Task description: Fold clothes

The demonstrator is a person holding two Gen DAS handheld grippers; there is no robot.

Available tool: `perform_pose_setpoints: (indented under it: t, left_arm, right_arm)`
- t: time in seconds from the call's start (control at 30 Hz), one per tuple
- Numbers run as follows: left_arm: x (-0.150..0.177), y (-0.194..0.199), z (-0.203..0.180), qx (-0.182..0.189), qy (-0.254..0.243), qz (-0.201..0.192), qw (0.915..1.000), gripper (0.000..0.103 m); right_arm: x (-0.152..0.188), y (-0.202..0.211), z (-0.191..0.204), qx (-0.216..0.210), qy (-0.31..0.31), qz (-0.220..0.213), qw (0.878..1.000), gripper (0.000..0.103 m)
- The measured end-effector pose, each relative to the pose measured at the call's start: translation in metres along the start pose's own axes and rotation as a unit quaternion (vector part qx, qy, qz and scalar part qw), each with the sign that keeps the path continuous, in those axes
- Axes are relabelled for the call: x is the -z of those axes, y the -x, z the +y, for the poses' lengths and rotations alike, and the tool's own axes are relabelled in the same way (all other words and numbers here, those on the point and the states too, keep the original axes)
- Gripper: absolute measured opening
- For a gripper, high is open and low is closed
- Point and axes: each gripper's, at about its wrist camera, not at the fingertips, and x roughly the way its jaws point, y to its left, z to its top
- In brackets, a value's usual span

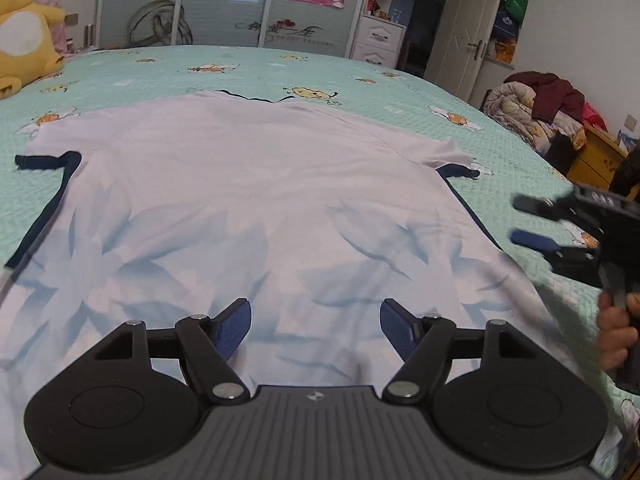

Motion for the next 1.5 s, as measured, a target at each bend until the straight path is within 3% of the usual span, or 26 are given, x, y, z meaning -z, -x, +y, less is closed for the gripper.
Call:
perform_pose_setpoints:
  t: [0.07, 0.1, 0.13, 0.27, 0.3, 0.4, 0.47, 0.53, 0.57, 0.6, 0.67, 0.77, 0.9, 0.93, 0.97, 1.03, 1.13, 1.2, 1.23, 1.27, 1.3, 1.43, 1.5]
  left_arm:
    - [0.006, -0.006, 0.002, -0.003, 0.012, 0.023, 0.9997, 0.075]
    - [0.009, -0.008, 0.003, -0.004, 0.018, 0.034, 0.9992, 0.075]
    - [0.011, -0.008, 0.003, -0.006, 0.012, 0.031, 0.9994, 0.075]
    - [0.011, 0.004, 0.007, -0.005, 0.027, 0.035, 0.999, 0.071]
    - [0.01, 0.008, 0.009, -0.002, 0.039, 0.034, 0.9987, 0.069]
    - [0.014, 0.028, 0.006, 0.022, 0.036, 0.02, 0.9989, 0.064]
    - [0.017, 0.039, 0.003, 0.035, 0.02, 0.015, 0.9991, 0.052]
    - [0.029, 0.031, 0.006, 0.028, 0.017, 0.055, 0.9979, 0.042]
    - [0.036, 0.025, 0.009, 0.022, 0.019, 0.071, 0.9971, 0.033]
    - [0.039, 0.026, 0.011, 0.02, 0.02, 0.068, 0.9973, 0.029]
    - [0.043, 0.033, 0.012, 0.017, 0.021, 0.056, 0.9981, 0.029]
    - [0.045, 0.049, 0.01, 0.027, 0.017, 0.045, 0.9985, 0.029]
    - [0.059, 0.052, 0.011, 0.012, -0.003, 0.058, 0.9983, 0.03]
    - [0.064, 0.051, 0.016, 0.011, 0.007, 0.058, 0.9982, 0.03]
    - [0.066, 0.055, 0.019, 0.013, 0.017, 0.056, 0.9982, 0.03]
    - [0.067, 0.065, 0.021, 0.014, 0.027, 0.055, 0.998, 0.03]
    - [0.067, 0.084, 0.015, 0.029, 0.007, 0.038, 0.9989, 0.03]
    - [0.072, 0.086, 0.016, 0.026, -0.005, 0.037, 0.999, 0.042]
    - [0.076, 0.083, 0.021, 0.022, 0.004, 0.039, 0.999, 0.044]
    - [0.08, 0.08, 0.026, 0.018, 0.015, 0.041, 0.9989, 0.041]
    - [0.084, 0.078, 0.031, 0.015, 0.027, 0.043, 0.9986, 0.042]
    - [0.082, 0.088, 0.04, 0.025, 0.038, 0.039, 0.9982, 0.041]
    - [0.083, 0.098, 0.049, 0.031, 0.048, 0.027, 0.998, 0.041]
  right_arm:
    - [-0.002, -0.016, 0.004, -0.016, 0.0, 0.033, 0.999, 0.045]
    - [-0.002, -0.024, 0.0, 0.026, -0.005, 0.052, 0.998, 0.015]
    - [-0.001, -0.021, -0.003, 0.05, 0.001, 0.05, 0.997, 0.0]
    - [0.007, 0.014, 0.001, 0.117, 0.033, 0.02, 0.992, 0.0]
    - [0.013, 0.025, 0.008, 0.118, 0.04, 0.017, 0.992, 0.006]
    - [0.033, 0.056, 0.027, 0.098, 0.057, 0.02, 0.993, 0.008]
    - [0.051, 0.069, 0.035, 0.067, 0.059, 0.044, 0.995, 0.013]
    - [0.07, 0.076, 0.035, 0.063, 0.063, 0.075, 0.993, 0.018]
    - [0.08, 0.076, 0.03, 0.095, 0.07, 0.089, 0.989, 0.018]
    - [0.084, 0.073, 0.024, 0.12, 0.079, 0.09, 0.986, 0.0]
    - [0.084, 0.084, 0.028, 0.134, 0.077, 0.083, 0.984, 0.0]
    - [0.086, 0.106, 0.042, 0.141, 0.095, 0.066, 0.983, 0.009]
    - [0.107, 0.122, 0.034, 0.089, 0.072, 0.097, 0.989, 0.016]
    - [0.114, 0.122, 0.027, 0.111, 0.07, 0.103, 0.986, 0.015]
    - [0.119, 0.125, 0.022, 0.122, 0.063, 0.097, 0.986, 0.0]
    - [0.123, 0.133, 0.018, 0.134, 0.042, 0.088, 0.986, 0.0]
    - [0.123, 0.151, 0.038, 0.135, 0.073, 0.07, 0.986, 0.014]
    - [0.124, 0.156, 0.04, 0.13, 0.081, 0.066, 0.986, 0.033]
    - [0.124, 0.155, 0.036, 0.133, 0.079, 0.071, 0.985, 0.035]
    - [0.127, 0.149, 0.03, 0.161, 0.081, 0.082, 0.98, 0.032]
    - [0.13, 0.148, 0.026, 0.182, 0.088, 0.084, 0.976, 0.019]
    - [0.134, 0.147, 0.054, 0.208, 0.14, 0.081, 0.965, 0.024]
    - [0.137, 0.142, 0.069, 0.19, 0.152, 0.082, 0.966, 0.024]
